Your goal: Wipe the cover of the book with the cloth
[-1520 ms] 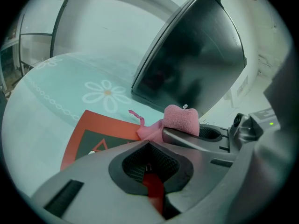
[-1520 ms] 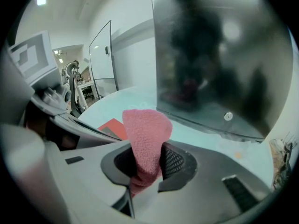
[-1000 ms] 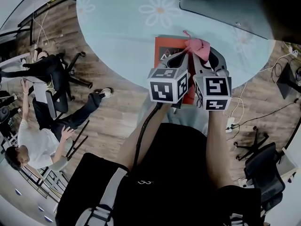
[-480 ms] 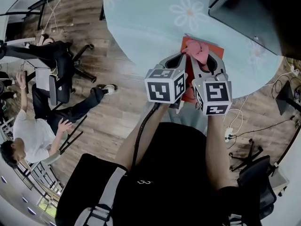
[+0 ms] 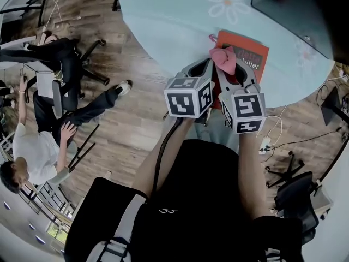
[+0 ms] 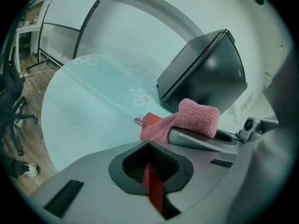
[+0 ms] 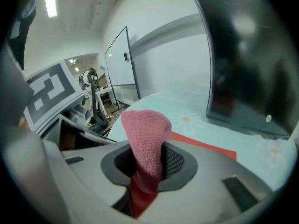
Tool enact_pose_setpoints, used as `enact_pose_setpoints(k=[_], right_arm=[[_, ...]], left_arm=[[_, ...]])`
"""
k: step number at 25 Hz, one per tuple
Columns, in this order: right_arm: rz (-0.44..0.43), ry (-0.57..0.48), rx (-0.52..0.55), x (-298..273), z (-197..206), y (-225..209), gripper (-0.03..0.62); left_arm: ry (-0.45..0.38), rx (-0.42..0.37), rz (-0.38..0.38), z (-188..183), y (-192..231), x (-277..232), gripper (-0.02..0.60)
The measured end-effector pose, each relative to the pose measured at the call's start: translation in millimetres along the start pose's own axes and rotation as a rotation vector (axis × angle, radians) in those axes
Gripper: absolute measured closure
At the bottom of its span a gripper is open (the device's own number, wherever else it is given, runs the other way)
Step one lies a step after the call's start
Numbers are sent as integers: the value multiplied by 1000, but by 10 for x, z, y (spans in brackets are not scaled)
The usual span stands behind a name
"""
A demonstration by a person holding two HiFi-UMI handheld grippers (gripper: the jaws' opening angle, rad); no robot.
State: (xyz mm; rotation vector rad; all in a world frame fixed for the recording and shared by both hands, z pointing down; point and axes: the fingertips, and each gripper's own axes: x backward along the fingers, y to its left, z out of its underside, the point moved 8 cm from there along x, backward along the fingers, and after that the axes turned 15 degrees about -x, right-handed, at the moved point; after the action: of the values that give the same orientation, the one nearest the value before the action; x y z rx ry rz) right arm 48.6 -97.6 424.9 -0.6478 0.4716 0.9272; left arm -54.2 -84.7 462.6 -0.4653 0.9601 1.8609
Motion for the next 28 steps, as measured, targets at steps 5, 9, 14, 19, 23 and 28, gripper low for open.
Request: enact_pose_setpoints(k=[5,9,14,19,23,28], right_arm=[[4,34,-21,-50,106,-39,499],[19,38,-34,-6,168,-54,499],[53,31,-64,66,221,-120,499],[81,19,-84,134,265,-188,499],[104,18,-95,202,305,-255,499],[115,16,-114,306,362,-372,496]], left_arm=[[20,19,7,57,52,-50,569],[26,6,11,70,25,-28,569],[39,-25,34,75,-54,-38,569],[45,-45,58,88,-123,-65,569],[61,-60,80,117,-216,-98,569],[80,-83,103,153,-325,-135,569]])
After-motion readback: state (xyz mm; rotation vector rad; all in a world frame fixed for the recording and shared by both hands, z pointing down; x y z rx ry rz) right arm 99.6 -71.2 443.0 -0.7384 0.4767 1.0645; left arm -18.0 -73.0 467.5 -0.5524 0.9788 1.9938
